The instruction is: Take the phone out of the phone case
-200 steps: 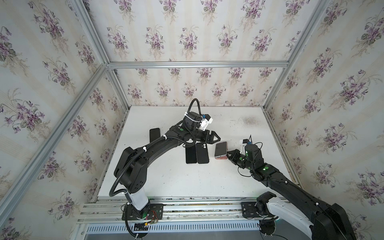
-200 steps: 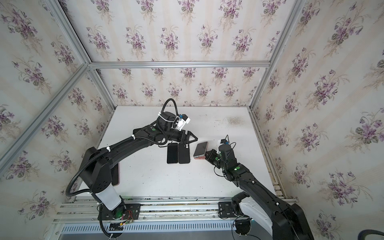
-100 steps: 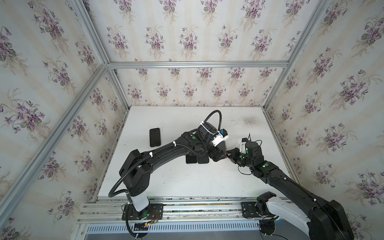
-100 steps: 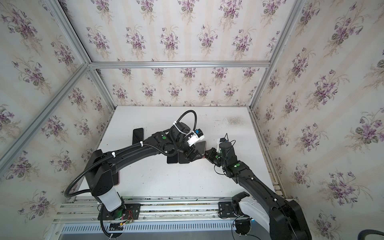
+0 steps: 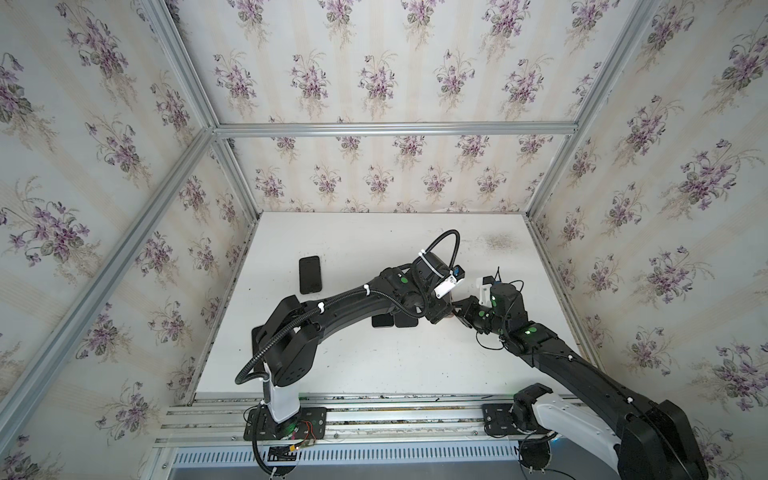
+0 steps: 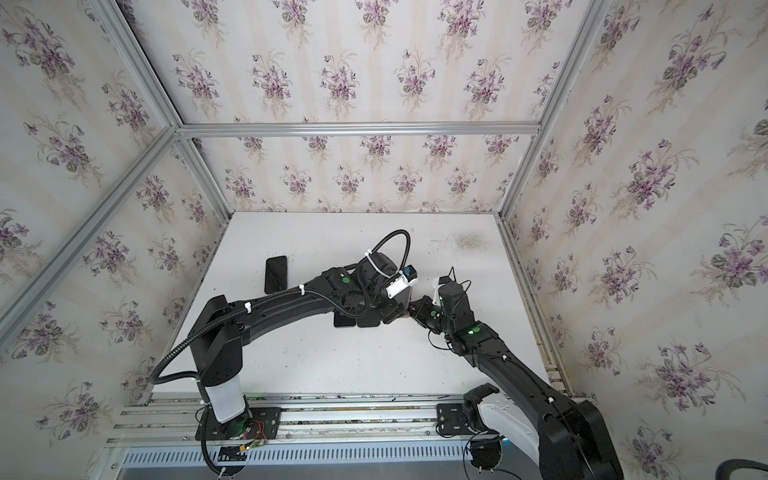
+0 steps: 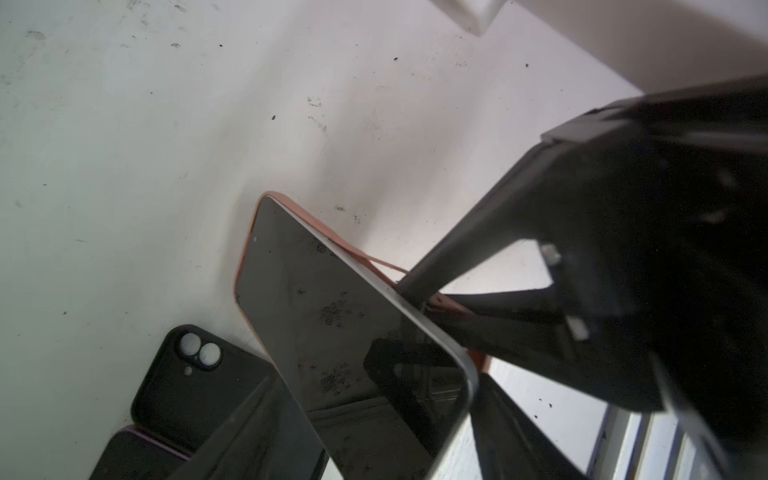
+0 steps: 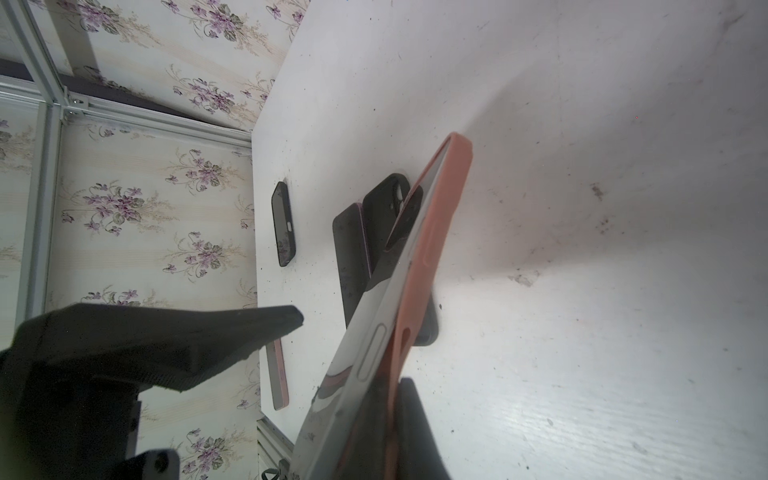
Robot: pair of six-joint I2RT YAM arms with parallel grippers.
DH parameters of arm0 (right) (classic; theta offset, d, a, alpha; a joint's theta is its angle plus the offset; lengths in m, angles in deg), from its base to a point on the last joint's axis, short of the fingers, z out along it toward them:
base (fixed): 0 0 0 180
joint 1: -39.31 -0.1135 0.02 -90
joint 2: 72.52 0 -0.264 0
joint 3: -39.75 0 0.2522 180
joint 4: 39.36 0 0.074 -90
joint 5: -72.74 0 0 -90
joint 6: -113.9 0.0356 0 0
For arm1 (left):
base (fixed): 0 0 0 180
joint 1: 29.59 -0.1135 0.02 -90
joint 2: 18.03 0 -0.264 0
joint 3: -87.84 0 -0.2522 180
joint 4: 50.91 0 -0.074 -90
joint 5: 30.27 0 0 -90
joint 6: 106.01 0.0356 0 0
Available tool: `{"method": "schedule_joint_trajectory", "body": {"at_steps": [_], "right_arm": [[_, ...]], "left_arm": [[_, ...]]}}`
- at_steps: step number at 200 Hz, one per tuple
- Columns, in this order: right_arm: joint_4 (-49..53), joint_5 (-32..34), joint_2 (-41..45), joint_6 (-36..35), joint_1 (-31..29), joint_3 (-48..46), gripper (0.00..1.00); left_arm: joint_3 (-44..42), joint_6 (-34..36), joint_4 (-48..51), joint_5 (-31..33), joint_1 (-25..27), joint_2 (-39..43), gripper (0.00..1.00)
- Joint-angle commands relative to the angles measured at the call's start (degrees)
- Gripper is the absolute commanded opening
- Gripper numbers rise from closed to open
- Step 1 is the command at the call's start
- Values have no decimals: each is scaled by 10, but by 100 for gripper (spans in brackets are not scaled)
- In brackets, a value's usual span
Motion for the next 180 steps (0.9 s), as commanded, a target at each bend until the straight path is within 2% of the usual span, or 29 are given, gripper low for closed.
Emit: {"method": "schedule_joint_trajectory", "body": {"at_steps": [1, 26, 36, 112, 145, 180], "right_arm": [[-32, -9, 6, 5, 0, 7, 0], [-35, -8, 11, 10, 0, 3, 0], [-36, -9, 12, 12, 0, 2, 0], [-28, -5, 17, 14, 0, 1, 0], [-23, -2, 15, 15, 0, 2, 0], [9, -2, 11, 10, 0, 7, 0]], "left_arm": [[7, 12, -1, 52, 3, -2, 64], [6, 17, -6, 78, 10, -5, 56], [6, 18, -9, 83, 13, -6, 48], [-12, -1, -27, 64, 20, 3, 13], [-13, -15, -28, 52, 20, 5, 8], [-10, -23, -26, 73, 20, 21, 5]]}}
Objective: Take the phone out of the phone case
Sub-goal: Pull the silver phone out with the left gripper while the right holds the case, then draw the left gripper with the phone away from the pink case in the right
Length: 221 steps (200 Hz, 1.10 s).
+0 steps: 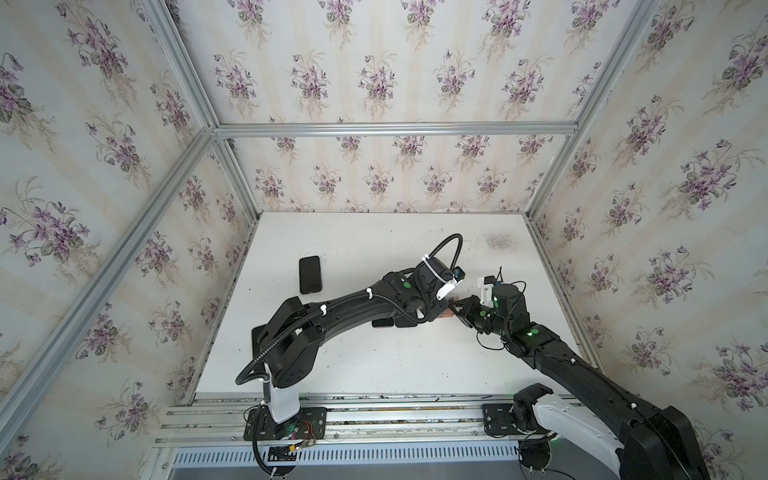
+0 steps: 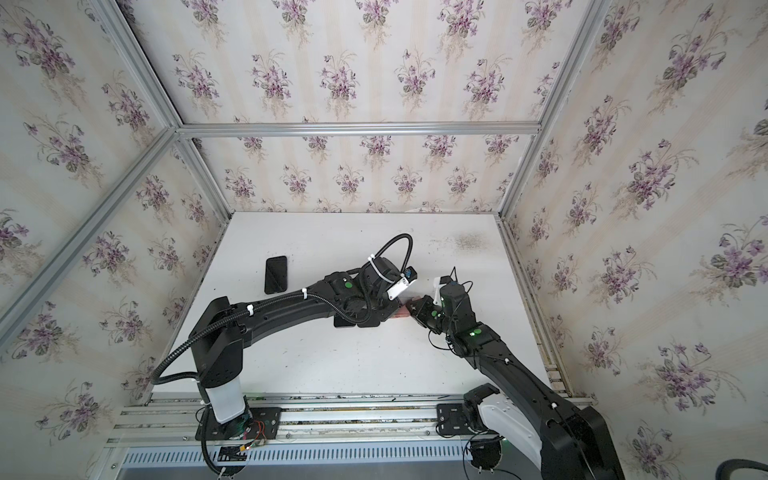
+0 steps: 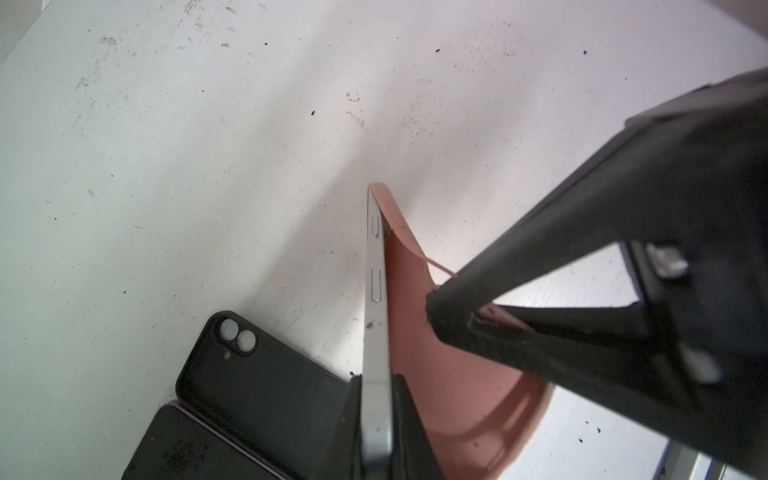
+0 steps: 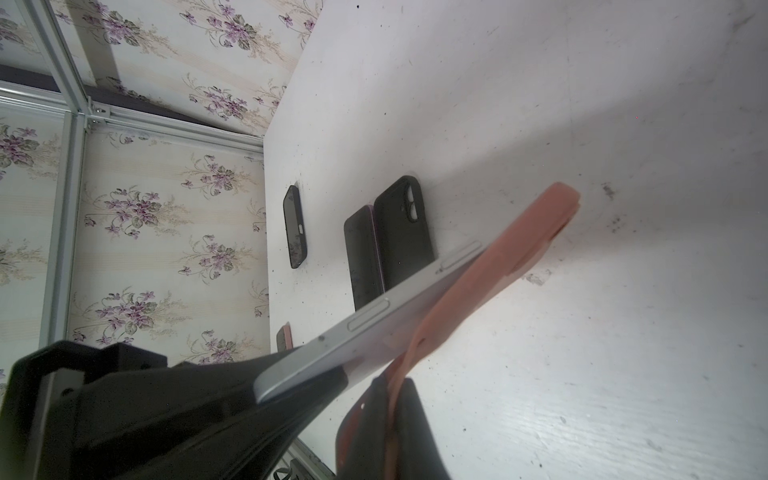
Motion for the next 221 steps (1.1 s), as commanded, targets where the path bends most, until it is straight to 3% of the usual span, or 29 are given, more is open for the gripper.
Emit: {"method": "schedule_joint_trajectory", "body": {"at_steps": [1, 87, 130, 185, 221], "right_arm": [[10, 0, -3, 1, 0, 8, 0], [190, 10, -62, -56, 35, 70, 0], [278, 14, -93, -112, 79, 120, 0], [280, -24, -104, -149, 128, 137, 0], [283, -45, -114, -163, 149, 139, 0]], "left_arm": [[3, -13, -14, 7, 0, 16, 5], [-15, -15, 22, 118, 3, 61, 5], [2, 13, 46, 200, 26, 41, 5], [43, 43, 81, 304, 60, -30, 4], [75, 63, 88, 329, 74, -74, 4]]}}
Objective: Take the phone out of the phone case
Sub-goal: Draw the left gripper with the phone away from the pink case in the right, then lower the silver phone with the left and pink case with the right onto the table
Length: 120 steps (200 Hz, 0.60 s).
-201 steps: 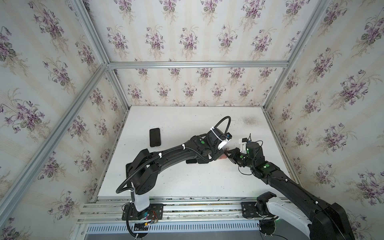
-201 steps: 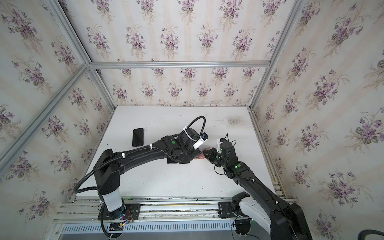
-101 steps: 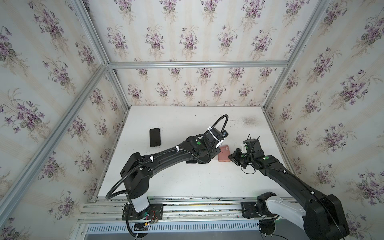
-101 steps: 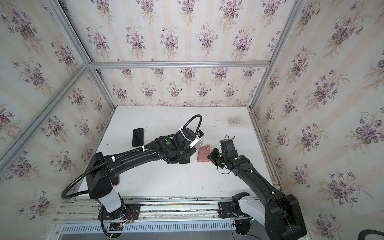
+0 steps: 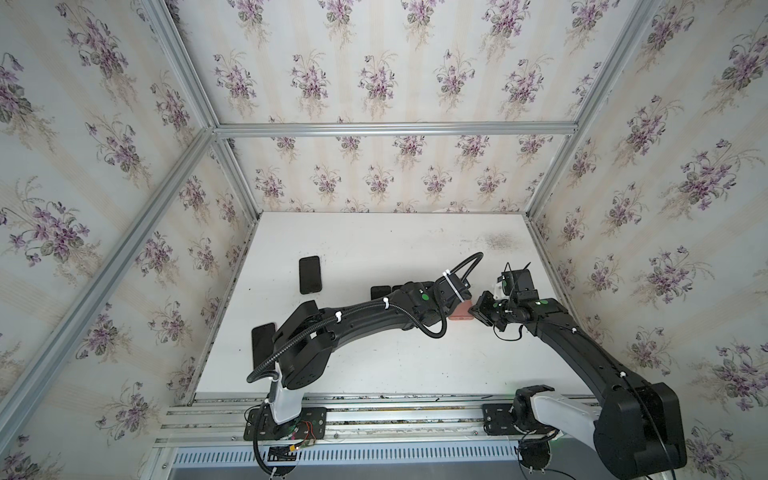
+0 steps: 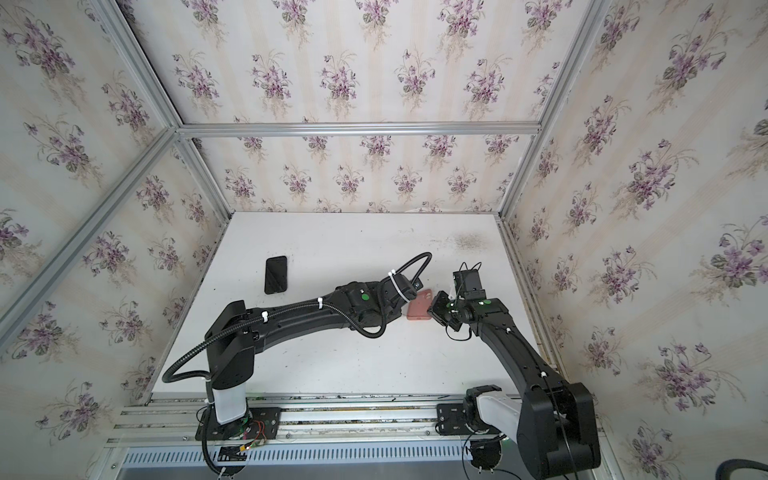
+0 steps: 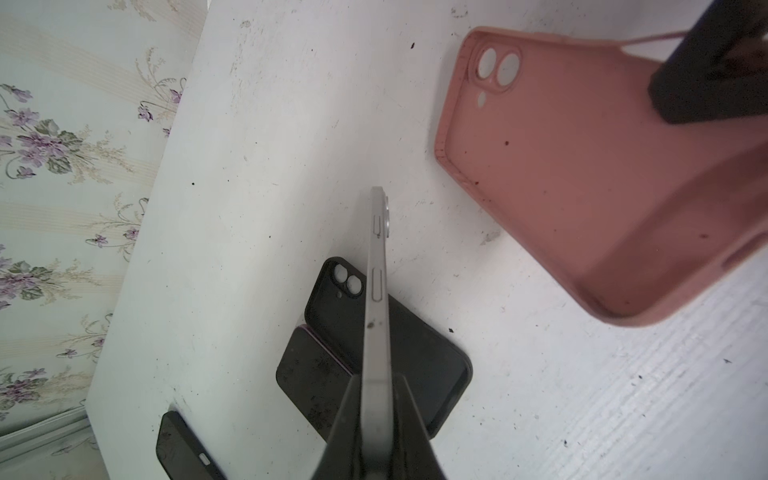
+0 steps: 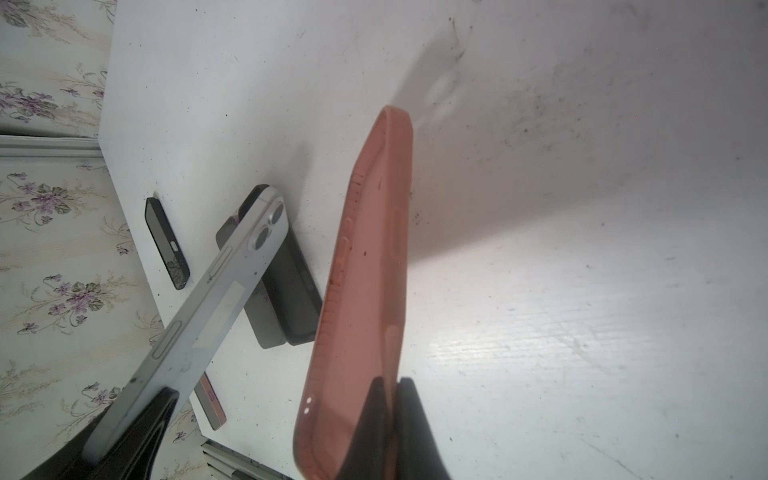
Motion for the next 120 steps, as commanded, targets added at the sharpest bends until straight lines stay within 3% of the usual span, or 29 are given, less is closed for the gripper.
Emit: {"method": "schedule_joint_trajectory", "body": {"at_steps": [1, 73, 120], "right_arm": [[4, -22, -7, -21, 8, 10, 0], [6, -49, -54, -66, 31, 25, 0], [-2, -67, -80, -78, 33, 29, 0]], "left_arm": [[20, 25, 0, 49, 7, -20, 4], [68, 48, 35, 111, 37, -93, 5], [78, 43, 52, 115, 49, -113, 9]]}}
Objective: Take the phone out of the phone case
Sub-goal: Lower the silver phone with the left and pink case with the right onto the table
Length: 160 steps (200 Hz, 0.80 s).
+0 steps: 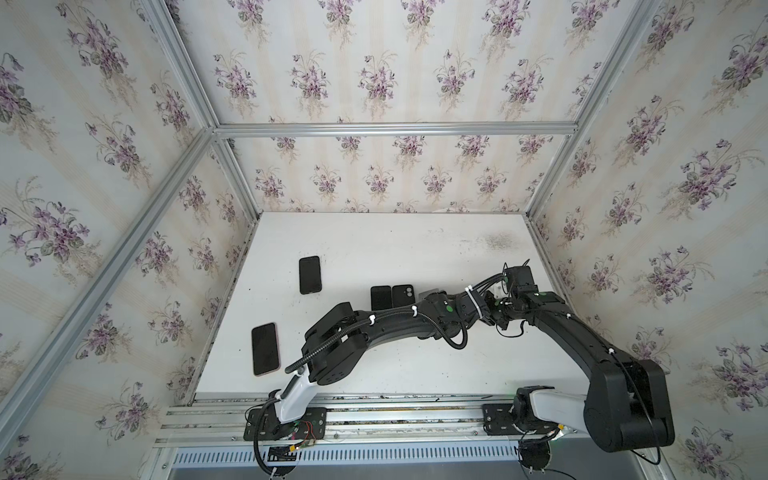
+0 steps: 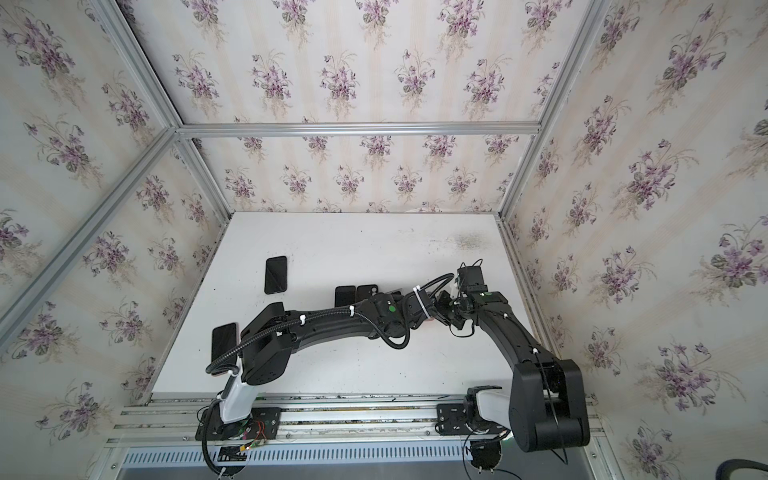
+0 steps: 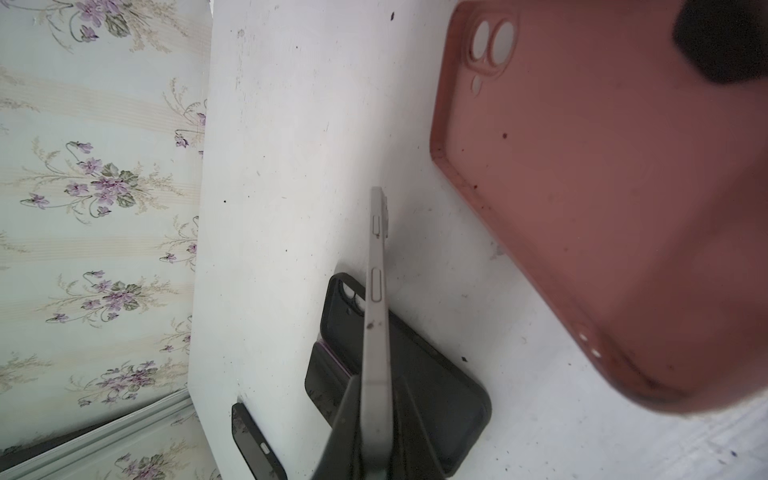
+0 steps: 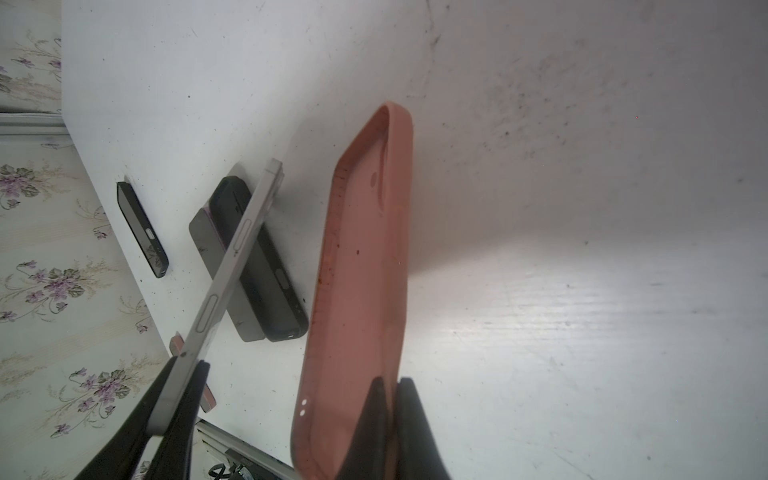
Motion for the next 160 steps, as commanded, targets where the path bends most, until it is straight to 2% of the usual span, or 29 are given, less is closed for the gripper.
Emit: {"method": "schedule_joint_trajectory", "body": {"at_steps": [1, 72, 160], "right_arm": [[-13, -29, -9, -15, 0, 12, 0], [-12, -50, -47, -40, 0, 23, 0], [-5, -51, -45, -49, 0, 18, 0]], "left_arm": [[5, 5, 15, 9, 7, -6, 9], [17, -15, 22, -4, 26, -41, 11], [25, -25, 20, -14, 29, -78, 15]]}}
